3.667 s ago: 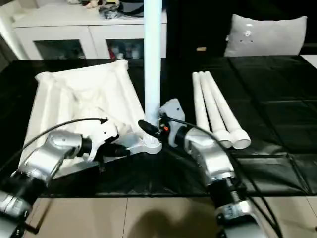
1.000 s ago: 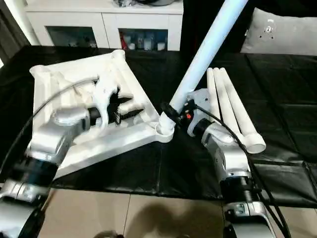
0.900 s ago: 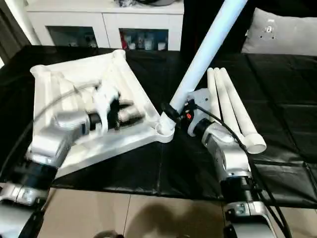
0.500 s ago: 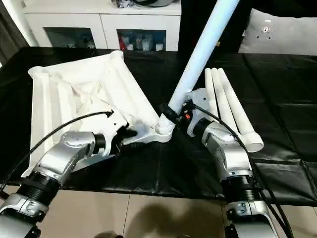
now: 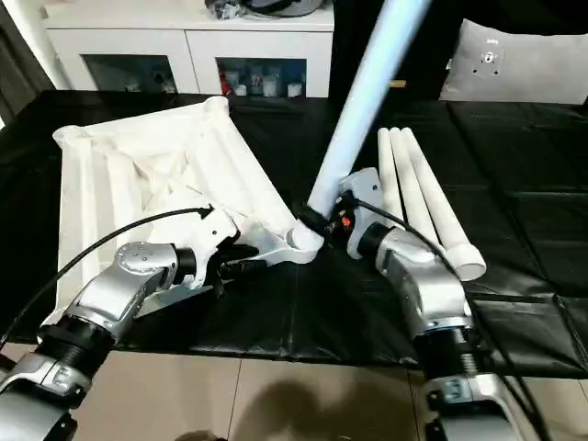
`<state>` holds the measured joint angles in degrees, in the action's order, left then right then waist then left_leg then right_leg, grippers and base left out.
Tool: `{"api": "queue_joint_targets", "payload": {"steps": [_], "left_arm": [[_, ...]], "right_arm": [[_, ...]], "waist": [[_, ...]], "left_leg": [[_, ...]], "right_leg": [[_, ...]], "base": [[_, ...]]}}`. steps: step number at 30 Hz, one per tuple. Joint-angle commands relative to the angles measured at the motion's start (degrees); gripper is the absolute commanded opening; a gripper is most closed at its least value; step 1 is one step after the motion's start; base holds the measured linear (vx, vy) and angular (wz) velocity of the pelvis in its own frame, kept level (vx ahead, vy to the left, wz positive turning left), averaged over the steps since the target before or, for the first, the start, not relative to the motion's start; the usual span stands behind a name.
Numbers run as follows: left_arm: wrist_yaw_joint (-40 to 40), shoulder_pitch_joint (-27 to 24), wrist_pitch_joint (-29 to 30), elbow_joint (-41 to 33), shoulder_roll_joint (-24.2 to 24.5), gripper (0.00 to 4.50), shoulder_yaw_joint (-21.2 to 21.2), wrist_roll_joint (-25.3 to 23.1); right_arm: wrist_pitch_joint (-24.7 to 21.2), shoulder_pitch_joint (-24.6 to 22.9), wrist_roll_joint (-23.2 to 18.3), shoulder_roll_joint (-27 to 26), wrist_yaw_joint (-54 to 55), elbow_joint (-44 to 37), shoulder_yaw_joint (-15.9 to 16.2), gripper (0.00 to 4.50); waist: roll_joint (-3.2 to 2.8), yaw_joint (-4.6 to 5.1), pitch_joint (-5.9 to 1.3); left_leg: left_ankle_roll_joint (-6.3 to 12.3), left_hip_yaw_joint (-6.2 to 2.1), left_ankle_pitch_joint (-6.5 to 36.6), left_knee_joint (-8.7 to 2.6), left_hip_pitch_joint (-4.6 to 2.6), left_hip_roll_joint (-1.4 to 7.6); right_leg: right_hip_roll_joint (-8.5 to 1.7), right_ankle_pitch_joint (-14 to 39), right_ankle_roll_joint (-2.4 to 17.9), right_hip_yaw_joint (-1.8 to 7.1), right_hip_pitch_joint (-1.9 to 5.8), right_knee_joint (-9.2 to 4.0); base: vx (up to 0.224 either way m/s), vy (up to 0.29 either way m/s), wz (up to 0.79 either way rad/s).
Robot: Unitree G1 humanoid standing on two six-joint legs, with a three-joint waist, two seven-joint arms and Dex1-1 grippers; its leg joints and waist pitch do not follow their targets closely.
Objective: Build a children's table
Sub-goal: Insert table leg to table base
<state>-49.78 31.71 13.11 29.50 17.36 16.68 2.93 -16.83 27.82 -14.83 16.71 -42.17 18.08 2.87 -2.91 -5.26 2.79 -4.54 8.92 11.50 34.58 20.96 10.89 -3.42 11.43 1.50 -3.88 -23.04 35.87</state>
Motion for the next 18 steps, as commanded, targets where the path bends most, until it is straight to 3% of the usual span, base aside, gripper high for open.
{"api": "queue_joint_targets", "payload": {"steps": [1, 9, 14, 18], "left_arm": [[-0.32, 0.29, 0.09, 2.52, 0.84, 0.94, 1.32, -1.93], [-3.00, 2.05, -1.44, 5.31, 2.03, 0.36, 3.16, -4.22], [-7.16, 1.82, -3.93, 3.39, 3.18, 0.01, 4.06, -3.73], [-11.60, 0.85, -4.80, 0.94, 4.64, 0.00, 5.55, -3.50]], "right_arm": [[-1.70, 1.25, 0.89, 0.17, -1.66, -0.18, 1.95, 1.86], [-3.02, 4.46, 2.57, 1.28, -4.22, 2.45, 4.54, 1.86], [-4.20, 5.64, 3.37, 1.54, -5.51, 4.05, 5.64, 1.86], [-4.73, 6.31, 4.52, 2.15, -6.72, 5.77, 7.09, 1.86]], "waist": [[0.30, -0.06, -3.62], [0.40, 0.11, -3.53], [0.50, 0.11, -3.84], [0.36, 0.00, -3.84]], "left_leg": [[2.03, -0.23, 7.36, -3.88, 0.06, 1.62], [1.80, -0.28, 7.93, -4.01, 0.08, 1.67], [2.25, -0.34, 5.86, -3.88, 0.19, 1.73], [2.52, -0.17, 5.46, -3.85, -0.01, 1.93]], "right_leg": [[-4.43, 10.02, 10.02, 2.84, 3.57, -4.90], [-4.51, 13.24, 9.39, 2.81, 3.45, -5.22], [-4.54, 8.51, 10.75, 2.82, 3.59, -4.58], [-4.55, 5.76, 12.06, 2.88, 3.45, -4.30]], "base": [[0.000, 0.000, 0.00], [0.000, 0.000, 0.00], [0.000, 0.000, 0.00], [0.000, 0.000, 0.00]]}}
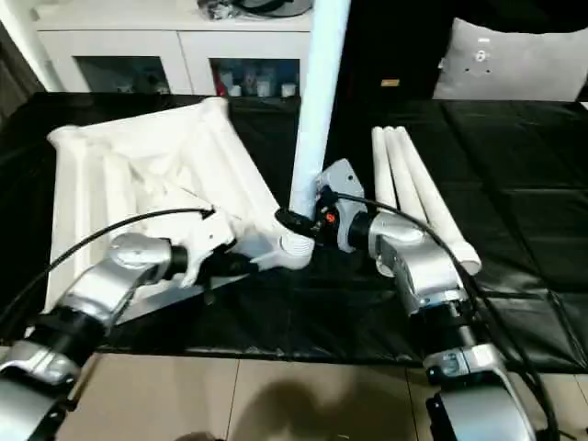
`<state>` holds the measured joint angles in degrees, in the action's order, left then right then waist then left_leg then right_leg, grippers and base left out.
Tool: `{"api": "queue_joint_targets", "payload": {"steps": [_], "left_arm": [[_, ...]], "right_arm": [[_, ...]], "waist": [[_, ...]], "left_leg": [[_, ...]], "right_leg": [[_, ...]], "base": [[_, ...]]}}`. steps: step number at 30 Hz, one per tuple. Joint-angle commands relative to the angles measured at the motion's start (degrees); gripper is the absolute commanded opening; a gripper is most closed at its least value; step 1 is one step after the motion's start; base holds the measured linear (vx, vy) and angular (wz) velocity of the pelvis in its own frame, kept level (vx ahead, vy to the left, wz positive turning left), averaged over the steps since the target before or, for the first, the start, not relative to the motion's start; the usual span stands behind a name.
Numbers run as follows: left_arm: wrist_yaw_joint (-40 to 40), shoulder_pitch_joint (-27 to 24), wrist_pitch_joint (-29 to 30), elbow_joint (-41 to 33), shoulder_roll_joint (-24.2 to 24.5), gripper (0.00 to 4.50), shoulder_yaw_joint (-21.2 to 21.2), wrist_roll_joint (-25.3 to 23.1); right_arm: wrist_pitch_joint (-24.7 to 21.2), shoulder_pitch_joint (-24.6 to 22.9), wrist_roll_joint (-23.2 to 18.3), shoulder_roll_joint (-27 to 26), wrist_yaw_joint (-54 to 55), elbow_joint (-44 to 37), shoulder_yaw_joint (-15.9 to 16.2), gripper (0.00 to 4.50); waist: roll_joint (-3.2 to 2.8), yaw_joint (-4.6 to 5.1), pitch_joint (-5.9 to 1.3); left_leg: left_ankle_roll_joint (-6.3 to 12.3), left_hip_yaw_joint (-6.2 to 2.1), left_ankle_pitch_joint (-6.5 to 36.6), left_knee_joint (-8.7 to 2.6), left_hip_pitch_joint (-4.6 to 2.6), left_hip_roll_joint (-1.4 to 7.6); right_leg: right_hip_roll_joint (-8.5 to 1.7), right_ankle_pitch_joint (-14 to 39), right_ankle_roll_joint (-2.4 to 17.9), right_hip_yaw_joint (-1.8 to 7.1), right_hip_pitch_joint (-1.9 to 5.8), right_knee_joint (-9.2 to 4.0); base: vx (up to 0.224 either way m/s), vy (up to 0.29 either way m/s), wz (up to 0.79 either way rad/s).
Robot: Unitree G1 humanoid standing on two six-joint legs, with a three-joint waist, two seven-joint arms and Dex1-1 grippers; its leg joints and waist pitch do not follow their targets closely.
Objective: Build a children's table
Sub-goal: Insert table leg to table base
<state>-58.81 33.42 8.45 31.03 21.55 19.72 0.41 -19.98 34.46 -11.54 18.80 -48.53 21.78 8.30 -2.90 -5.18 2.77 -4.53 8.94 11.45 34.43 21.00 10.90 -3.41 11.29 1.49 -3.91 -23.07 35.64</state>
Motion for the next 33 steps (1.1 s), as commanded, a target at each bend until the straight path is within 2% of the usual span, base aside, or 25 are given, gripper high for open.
{"api": "queue_joint_targets", "payload": {"steps": [1, 4, 5, 13, 17, 26, 33], "left_arm": [[-2.83, -0.86, -0.44, -0.59, 0.60, 0.00, 2.71, -1.22], [-2.60, -0.73, -1.08, -0.18, 0.76, 0.00, 2.93, -2.02], [-2.52, -0.70, -1.26, 0.01, 0.74, 0.00, 2.89, -2.12], [-1.82, -0.40, -2.14, 0.98, 0.67, 0.00, 3.22, -3.56], [-1.89, -0.31, -2.41, 1.24, 0.69, 0.00, 3.25, -3.75], [-3.05, -0.71, -2.67, 0.20, 0.46, 0.00, 3.73, -3.94], [-3.23, -0.77, -2.65, -0.21, 0.52, 0.00, 3.61, -3.85]], "right_arm": [[-1.72, -0.21, 1.37, 0.21, -0.47, 2.42, 1.88, 1.86], [-2.39, -0.01, 1.63, 0.66, -1.12, 3.26, 2.37, 1.86], [-2.98, -0.12, 1.56, 0.89, -1.93, 3.35, 2.66, 1.86], [-3.77, -0.02, 0.85, 0.60, -4.22, 4.09, 2.99, 1.86], [-4.41, 0.23, 0.32, 0.55, -4.87, 3.73, 2.94, 1.86], [-1.72, 1.80, 1.83, -1.03, -4.22, 10.02, 2.63, 1.86], [-1.11, 1.84, 0.72, -1.63, -4.38, 12.03, 1.03, 1.86]], "waist": [[0.32, -0.15, -3.83], [0.36, -0.18, -3.76], [0.57, -0.15, -3.73], [0.57, -0.26, -3.75], [0.34, -0.28, -3.72], [0.32, -0.29, -3.85], [0.16, -0.26, -3.74]], "left_leg": [[2.55, -0.16, 5.68, -3.70, -0.14, 1.94], [2.33, -0.15, 6.00, -3.75, -0.13, 1.93], [2.25, -0.15, 6.22, -3.82, -0.12, 1.96], [2.16, -0.18, 6.25, -3.82, -0.11, 1.95], [1.96, -0.24, 7.10, -3.90, -0.20, 2.03], [1.64, -0.22, 6.62, -3.82, -0.21, 2.03], [1.45, -0.27, 8.14, -3.97, -0.24, 2.05]], "right_leg": [[-4.58, 5.78, 12.25, 2.90, 3.45, -4.06], [-4.60, 6.09, 12.34, 2.88, 3.52, -4.09], [-4.59, 6.35, 12.19, 2.89, 3.58, -4.13], [-4.67, 7.21, 11.81, 2.89, 3.62, -4.20], [-4.70, 8.17, 11.73, 2.87, 3.56, -4.28], [-4.66, 5.94, 12.76, 2.85, 3.55, -4.04], [-4.76, 8.23, 12.29, 2.86, 3.60, -4.36]], "base": [[0.000, 0.000, 0.00], [0.000, 0.000, 0.00], [0.000, 0.000, 0.00], [0.000, 0.000, 0.00], [0.000, 0.000, 0.00], [0.000, 0.000, 0.00], [0.000, 0.000, 0.00]]}}
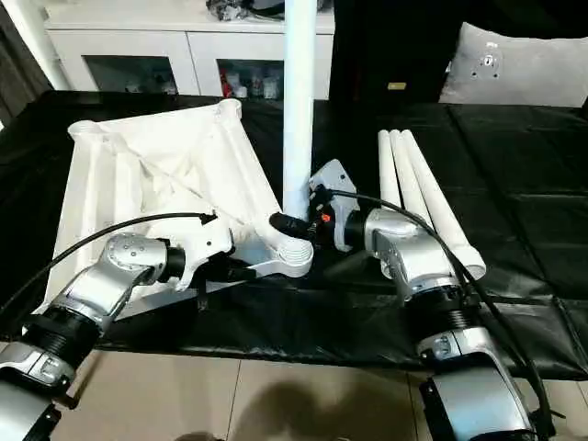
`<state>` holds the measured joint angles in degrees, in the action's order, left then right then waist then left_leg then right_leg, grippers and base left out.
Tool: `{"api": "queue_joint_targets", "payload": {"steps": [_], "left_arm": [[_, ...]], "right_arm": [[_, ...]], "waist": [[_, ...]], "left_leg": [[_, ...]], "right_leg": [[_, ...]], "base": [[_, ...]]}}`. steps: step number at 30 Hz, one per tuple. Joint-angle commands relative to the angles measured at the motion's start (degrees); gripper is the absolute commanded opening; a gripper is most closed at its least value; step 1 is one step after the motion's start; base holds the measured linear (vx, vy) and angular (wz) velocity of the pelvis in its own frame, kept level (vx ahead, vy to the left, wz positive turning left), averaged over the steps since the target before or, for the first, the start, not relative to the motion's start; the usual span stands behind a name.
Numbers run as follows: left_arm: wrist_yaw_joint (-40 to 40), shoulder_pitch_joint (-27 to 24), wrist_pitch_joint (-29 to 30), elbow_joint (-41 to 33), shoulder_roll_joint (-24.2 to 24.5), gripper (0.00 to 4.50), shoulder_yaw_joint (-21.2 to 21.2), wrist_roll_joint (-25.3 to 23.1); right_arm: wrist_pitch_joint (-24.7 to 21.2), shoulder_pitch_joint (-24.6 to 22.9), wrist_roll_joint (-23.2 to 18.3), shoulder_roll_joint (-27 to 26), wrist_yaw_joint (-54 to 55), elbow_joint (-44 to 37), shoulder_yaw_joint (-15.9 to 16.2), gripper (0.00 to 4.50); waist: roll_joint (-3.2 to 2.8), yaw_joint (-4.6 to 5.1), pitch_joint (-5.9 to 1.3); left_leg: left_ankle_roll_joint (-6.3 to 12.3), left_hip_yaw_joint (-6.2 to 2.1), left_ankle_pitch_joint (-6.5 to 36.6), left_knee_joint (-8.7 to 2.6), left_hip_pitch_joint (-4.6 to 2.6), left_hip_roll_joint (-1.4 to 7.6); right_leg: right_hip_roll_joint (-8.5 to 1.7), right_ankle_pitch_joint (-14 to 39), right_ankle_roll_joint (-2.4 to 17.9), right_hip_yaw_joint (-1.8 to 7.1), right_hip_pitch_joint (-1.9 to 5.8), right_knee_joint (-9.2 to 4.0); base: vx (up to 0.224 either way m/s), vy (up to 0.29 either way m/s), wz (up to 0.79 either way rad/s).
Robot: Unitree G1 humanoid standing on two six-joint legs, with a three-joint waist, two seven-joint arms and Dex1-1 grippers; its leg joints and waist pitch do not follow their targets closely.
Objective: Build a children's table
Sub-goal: Insert table leg to table base
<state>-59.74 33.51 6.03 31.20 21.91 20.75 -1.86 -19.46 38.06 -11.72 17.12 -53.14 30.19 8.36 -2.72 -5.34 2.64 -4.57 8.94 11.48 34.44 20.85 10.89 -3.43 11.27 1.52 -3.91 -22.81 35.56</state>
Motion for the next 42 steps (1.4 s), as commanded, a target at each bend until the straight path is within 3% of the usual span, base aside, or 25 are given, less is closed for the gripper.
{"api": "queue_joint_targets", "payload": {"steps": [1, 8, 9, 10, 13, 18, 21, 24, 26, 29, 36, 39, 42], "left_arm": [[-2.18, -0.84, -0.24, -0.37, 0.13, 0.00, 2.45, -1.52], [-0.32, -0.90, 0.45, -0.09, -0.71, 0.00, 0.81, -0.62], [0.54, -0.88, 0.67, 0.21, -1.08, 0.00, 0.15, -0.40], [0.82, -0.88, 0.73, 0.31, -1.20, 0.00, -0.06, -0.34], [1.37, -0.97, 0.90, 0.31, -1.42, 0.00, -0.43, -0.24], [0.92, -1.21, 0.56, -0.06, -1.08, 0.00, -0.11, -0.74], [0.11, -1.17, -0.25, -0.44, -0.57, 0.00, 0.87, -1.54], [-0.69, -1.19, -1.26, -0.51, 0.20, 0.00, 2.02, -2.65], [-1.22, -1.14, -1.67, -0.51, 0.56, 0.00, 2.36, -2.95], [-2.53, -0.47, -2.29, -0.11, 1.08, 0.00, 2.67, -3.21], [-5.64, 3.89, -4.68, 4.06, 1.63, 0.00, 3.23, -3.62], [-6.43, 5.34, -5.70, 5.75, 1.72, 0.00, 3.64, -4.17], [-6.92, 6.94, -6.35, 8.11, 1.46, 0.00, 3.54, -4.58]], "right_arm": [[-1.75, -2.43, -0.15, -0.03, -0.36, 3.37, 0.19, 1.86], [-2.14, -6.98, -4.70, -0.48, -0.50, 2.25, -4.61, 1.86], [-0.58, -8.94, -4.92, -0.92, 0.77, 1.88, -5.82, 1.86], [-0.02, -9.61, -4.97, -1.08, 1.22, 1.75, -6.22, 1.86], [3.46, -12.57, -4.50, -1.90, 3.89, 0.70, -7.23, 1.86], [8.38, -15.29, 2.04, -0.54, 7.05, -2.28, -2.77, 1.86], [8.32, -15.34, 4.03, -0.01, 6.21, -3.02, -0.57, 1.86], [7.56, -15.07, 5.43, 0.90, 4.49, -2.95, 2.12, 1.86], [6.93, -14.83, 5.74, 1.20, 3.96, -2.77, 3.14, 1.86], [5.12, -13.88, 6.16, 1.45, 2.92, -2.16, 4.72, 1.86], [2.62, -10.85, 6.26, 0.17, 1.36, 1.05, 6.35, 1.86], [2.29, -9.70, 6.68, -0.07, 0.80, 2.07, 7.34, 1.86], [1.59, -8.98, 7.18, -0.28, 0.31, 2.09, 8.18, 1.86]], "waist": [[-0.05, -0.12, -3.64], [-0.39, -0.72, -3.92], [-0.66, -0.86, -3.98], [-0.42, -0.97, -3.94], [-0.56, -1.06, -3.89], [-1.16, -0.93, -3.71], [-1.49, -0.66, -3.52], [-1.38, -0.33, -3.17], [-1.37, 0.03, -3.14], [-1.42, 0.31, -3.42], [-1.48, 0.44, -3.32], [-1.77, 0.49, -3.32], [-1.39, 0.54, -3.32]], "left_leg": [[1.49, -0.28, 7.96, -3.97, -0.09, 2.05], [2.40, -0.26, 6.37, -3.79, -0.09, 2.13], [2.40, -0.32, 6.45, -3.78, -0.10, 2.18], [2.60, -0.20, 6.72, -3.78, -0.16, 2.23], [2.56, -0.26, 7.32, -3.94, -0.10, 2.14], [1.79, -0.43, 9.38, -4.30, -0.09, 2.04], [1.36, -0.44, 11.80, -4.52, -0.24, 1.92], [0.99, -0.63, 14.93, -5.06, -0.60, 2.00], [0.81, -0.65, 15.82, -5.24, -0.87, 2.02], [1.20, -0.62, 13.54, -5.09, -0.60, 1.97], [1.11, -0.54, 14.36, -5.15, -0.80, 1.92], [0.75, -0.67, 14.79, -5.22, -0.85, 2.03], [0.76, -0.56, 14.25, -5.19, -0.80, 1.98]], "right_leg": [[-4.72, 7.99, 12.27, 2.84, 3.38, -4.20], [-4.67, 3.77, 13.22, 2.76, 3.43, -3.86], [-4.72, 3.59, 13.30, 2.71, 3.43, -3.82], [-4.80, 3.70, 13.08, 2.75, 3.32, -4.04], [-4.79, 5.60, 12.38, 2.68, 3.28, -4.26], [-4.74, 11.54, 9.94, 2.64, 3.18, -4.98], [-4.76, 16.05, 8.58, 2.68, 3.07, -5.46], [-4.63, 19.48, 8.01, 2.63, 3.02, -5.87], [-4.71, 19.87, 8.19, 2.76, 3.06, -5.99], [-4.67, 15.06, 9.60, 2.83, 3.37, -5.59], [-4.67, 16.90, 9.60, 2.79, 3.21, -5.79], [-4.74, 16.77, 9.80, 2.80, 3.20, -5.74], [-4.71, 15.81, 10.01, 2.88, 3.31, -5.72]], "base": [[0.000, 0.000, 0.00], [0.000, 0.000, 0.00], [0.000, 0.000, 0.00], [0.000, 0.000, 0.00], [0.000, 0.000, 0.00], [0.000, 0.000, 0.00], [0.000, 0.000, 0.00], [0.000, 0.000, 0.00], [0.000, 0.000, 0.00], [0.000, 0.000, 0.00], [0.000, 0.000, 0.00], [0.000, 0.000, 0.00], [0.000, 0.000, 0.00]]}}
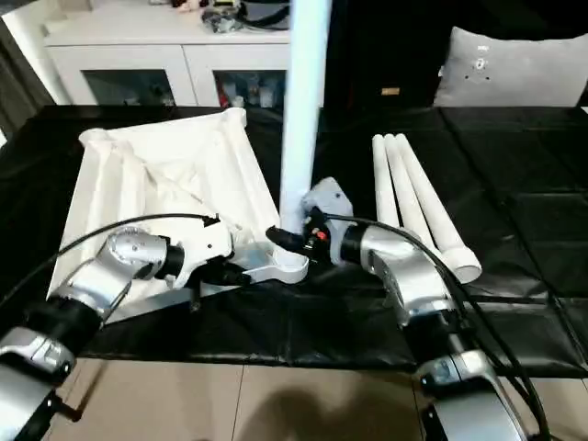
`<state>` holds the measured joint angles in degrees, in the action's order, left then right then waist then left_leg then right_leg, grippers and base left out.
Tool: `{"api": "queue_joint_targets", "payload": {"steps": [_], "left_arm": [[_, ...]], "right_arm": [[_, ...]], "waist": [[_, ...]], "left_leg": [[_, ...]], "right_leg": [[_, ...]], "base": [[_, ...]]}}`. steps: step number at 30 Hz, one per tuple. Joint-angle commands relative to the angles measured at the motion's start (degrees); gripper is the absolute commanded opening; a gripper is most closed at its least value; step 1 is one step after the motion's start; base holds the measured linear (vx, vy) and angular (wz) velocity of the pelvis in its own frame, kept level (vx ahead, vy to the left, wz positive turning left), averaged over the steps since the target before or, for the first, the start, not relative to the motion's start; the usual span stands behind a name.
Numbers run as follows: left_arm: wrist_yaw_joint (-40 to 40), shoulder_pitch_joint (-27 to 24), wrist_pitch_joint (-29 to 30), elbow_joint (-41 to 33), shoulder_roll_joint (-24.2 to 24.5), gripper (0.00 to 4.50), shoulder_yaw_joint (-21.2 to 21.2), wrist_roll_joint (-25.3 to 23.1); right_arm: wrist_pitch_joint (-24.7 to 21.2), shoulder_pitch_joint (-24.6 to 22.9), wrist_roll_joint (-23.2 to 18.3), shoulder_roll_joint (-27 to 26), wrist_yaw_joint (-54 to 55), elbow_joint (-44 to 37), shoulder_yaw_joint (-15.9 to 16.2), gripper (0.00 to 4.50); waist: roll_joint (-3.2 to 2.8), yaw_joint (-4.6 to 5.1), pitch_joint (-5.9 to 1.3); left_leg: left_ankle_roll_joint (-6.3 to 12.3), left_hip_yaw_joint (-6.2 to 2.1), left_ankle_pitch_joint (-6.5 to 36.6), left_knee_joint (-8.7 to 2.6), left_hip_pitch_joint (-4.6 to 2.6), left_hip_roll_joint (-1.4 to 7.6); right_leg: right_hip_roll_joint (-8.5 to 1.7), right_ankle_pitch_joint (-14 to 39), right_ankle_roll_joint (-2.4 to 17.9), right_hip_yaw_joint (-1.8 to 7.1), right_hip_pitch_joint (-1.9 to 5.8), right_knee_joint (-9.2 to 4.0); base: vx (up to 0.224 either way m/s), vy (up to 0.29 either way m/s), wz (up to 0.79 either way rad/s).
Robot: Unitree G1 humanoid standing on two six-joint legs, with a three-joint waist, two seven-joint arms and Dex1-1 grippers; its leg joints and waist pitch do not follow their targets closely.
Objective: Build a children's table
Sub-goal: Insert table leg to table base
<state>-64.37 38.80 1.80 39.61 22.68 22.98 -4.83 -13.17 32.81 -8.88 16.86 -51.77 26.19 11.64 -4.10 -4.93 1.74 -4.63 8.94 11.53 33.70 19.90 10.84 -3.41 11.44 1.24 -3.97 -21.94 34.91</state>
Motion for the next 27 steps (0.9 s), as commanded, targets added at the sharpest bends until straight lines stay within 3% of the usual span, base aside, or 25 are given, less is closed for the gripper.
{"api": "queue_joint_targets", "payload": {"steps": [1, 6, 10, 15, 17, 19, 20, 21, 22, 24, 25, 26, 27], "left_arm": [[-2.28, 1.65, -2.11, -0.29, 0.69, 0.00, 1.31, -1.61], [-1.85, 2.61, -1.74, 1.37, 0.72, 0.00, 0.61, -1.47], [-1.57, 1.24, 2.37, -0.03, 0.98, 0.00, -1.21, 0.49], [2.58, -3.67, 10.98, -6.86, 0.80, 0.00, -4.78, 2.79], [6.88, -7.57, 18.14, -13.76, -0.21, 0.00, -6.88, 3.56], [8.47, -8.83, 20.51, -16.21, -0.73, 0.00, -7.52, 3.66], [12.10, -11.45, 26.35, -22.33, -3.03, 0.00, -8.53, 3.81], [12.49, -11.62, 26.82, -22.81, -3.33, 0.00, -8.59, 3.78], [14.91, -12.28, 29.11, -25.07, -5.36, 0.00, -8.89, 3.45], [17.26, -12.67, 31.09, -26.87, -7.35, 0.00, -9.13, 3.07], [22.56, -12.08, 33.63, -28.65, -12.23, 0.00, -9.07, 1.42], [24.60, -11.66, 34.16, -28.99, -14.16, 0.00, -8.81, 0.61], [24.60, -11.66, 34.16, -28.99, -14.16, 0.00, -8.81, 0.61]], "right_arm": [[-4.70, -3.73, 4.34, -0.03, -1.06, 6.09, 4.90, 1.86], [-5.45, -4.48, 4.28, 0.03, -1.60, 4.91, 5.12, 1.86], [-6.50, -4.88, 4.15, -0.90, 0.60, 4.84, 4.53, 1.86], [-9.62, -5.89, 4.04, -2.43, 6.86, 3.30, 2.79, 1.86], [-11.98, -6.14, 4.23, -3.93, 11.98, 2.61, 0.99, 1.86], [-12.80, -6.11, 4.33, -4.52, 13.92, 2.46, 0.31, 1.86], [-14.13, -5.66, 4.35, -6.16, 17.78, 2.60, -1.09, 1.86], [-14.21, -5.61, 4.35, -6.33, 18.15, 2.63, -1.21, 1.86], [-14.53, -5.25, 4.42, -7.36, 20.28, 2.90, -1.88, 1.86], [-14.79, -4.90, 4.43, -8.29, 22.21, 3.19, -2.49, 1.86], [-14.92, -3.78, 4.32, -10.44, 26.54, 4.62, -3.83, 1.86], [-14.79, -3.22, 4.31, -11.32, 28.37, 5.43, -4.38, 1.86], [-14.79, -3.22, 4.31, -11.32, 28.37, 5.43, -4.38, 1.86]], "waist": [[-0.09, 0.01, -2.52], [0.00, 0.05, -2.52], [0.17, 0.07, -2.29], [0.08, 0.89, -1.78], [0.54, 1.49, -1.32], [0.37, 1.87, -1.15], [0.67, 2.06, -0.92], [0.56, 2.41, -0.91], [1.16, 2.44, -0.91], [0.81, 2.57, -0.82], [1.62, 2.74, -0.88], [1.28, 2.70, -0.70], [1.30, 2.62, -0.90]], "left_leg": [[0.84, -0.60, 13.60, -4.43, 0.20, 2.14], [0.99, -0.58, 12.70, -4.48, 0.29, 2.22], [0.93, -0.48, 13.23, -4.58, 0.28, 2.18], [0.19, -0.69, 16.35, -5.13, 0.10, 2.26], [-0.17, -0.77, 18.37, -5.47, -0.01, 2.22], [-0.40, -0.93, 19.32, -5.60, -0.02, 2.17], [-0.12, -0.88, 20.51, -5.50, -0.37, 1.92], [-0.37, -1.09, 20.25, -5.70, -0.05, 2.01], [-0.06, -1.02, 19.94, -5.64, -0.03, 1.86], [0.08, -0.94, 20.63, -5.40, -0.60, 1.61], [0.46, -0.79, 20.14, -5.43, -0.42, 1.67], [0.34, -0.91, 20.14, -5.55, -0.41, 1.64], [0.46, -0.84, 20.16, -5.45, -0.73, 1.50]], "right_leg": [[-4.91, 14.95, 10.42, 2.99, 2.52, -4.94], [-4.92, 13.39, 10.91, 2.97, 2.58, -4.76], [-4.98, 14.81, 10.85, 3.03, 2.52, -4.89], [-5.00, 20.62, 9.56, 3.07, 2.18, -5.40], [-4.95, 24.62, 8.62, 3.13, 1.88, -5.75], [-4.98, 27.08, 7.99, 3.15, 1.85, -5.80], [-4.91, 31.14, 6.57, 3.12, 1.36, -6.56], [-5.11, 31.90, 6.29, 3.18, 1.62, -6.34], [-4.98, 32.78, 5.63, 3.11, 1.48, -6.71], [-4.81, 35.00, 4.63, 3.10, 0.77, -7.22], [-4.74, 34.72, 4.40, 3.14, 0.90, -7.32], [-4.68, 34.90, 4.08, 2.88, 0.82, -7.56], [-4.68, 34.63, 3.84, 2.87, 0.66, -7.82]], "base": [[0.000, 0.000, 0.00], [0.000, 0.000, 0.00], [0.000, 0.000, 0.00], [0.000, 0.000, 0.00], [0.000, 0.000, 0.00], [0.000, 0.000, 0.00], [0.000, 0.000, 0.00], [0.000, 0.000, 0.00], [0.000, 0.000, 0.00], [0.000, 0.000, 0.00], [0.000, 0.000, 0.00], [0.000, 0.000, 0.00], [0.000, 0.000, 0.00]]}}
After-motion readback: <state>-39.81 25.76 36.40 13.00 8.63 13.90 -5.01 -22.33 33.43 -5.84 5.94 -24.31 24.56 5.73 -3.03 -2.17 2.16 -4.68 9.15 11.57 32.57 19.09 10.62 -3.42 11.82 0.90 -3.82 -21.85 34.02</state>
